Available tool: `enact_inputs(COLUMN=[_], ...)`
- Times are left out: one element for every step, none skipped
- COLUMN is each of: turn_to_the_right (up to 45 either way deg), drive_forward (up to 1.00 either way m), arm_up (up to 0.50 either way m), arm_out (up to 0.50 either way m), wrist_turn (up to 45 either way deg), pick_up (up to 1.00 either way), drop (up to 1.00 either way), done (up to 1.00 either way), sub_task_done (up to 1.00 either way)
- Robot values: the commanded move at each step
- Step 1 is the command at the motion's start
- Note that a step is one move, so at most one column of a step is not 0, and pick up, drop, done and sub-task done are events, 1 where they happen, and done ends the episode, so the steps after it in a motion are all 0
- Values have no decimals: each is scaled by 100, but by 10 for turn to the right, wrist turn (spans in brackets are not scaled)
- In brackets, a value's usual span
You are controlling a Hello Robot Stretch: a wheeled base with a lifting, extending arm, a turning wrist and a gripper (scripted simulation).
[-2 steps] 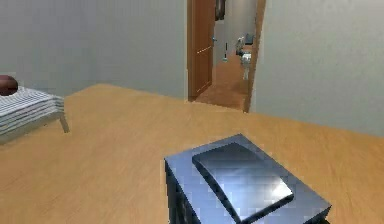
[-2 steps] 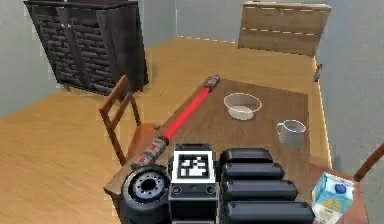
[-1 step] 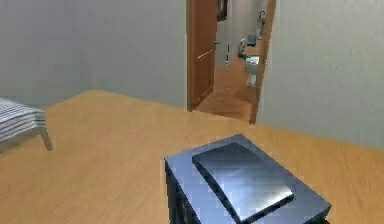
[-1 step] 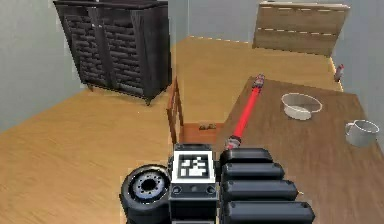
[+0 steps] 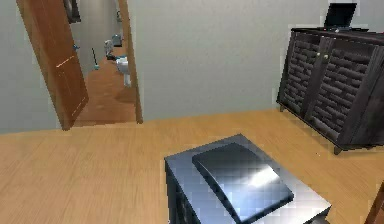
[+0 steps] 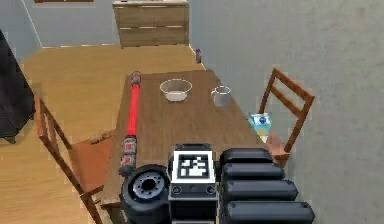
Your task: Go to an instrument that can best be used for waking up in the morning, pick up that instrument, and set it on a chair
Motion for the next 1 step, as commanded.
enact_inputs(turn_to_the_right=[30], drive_forward=[0], arm_up=[0], arm_out=[0], wrist_turn=[0], pick_up=[0], drop=[0], done=[0], sub_task_done=[0])
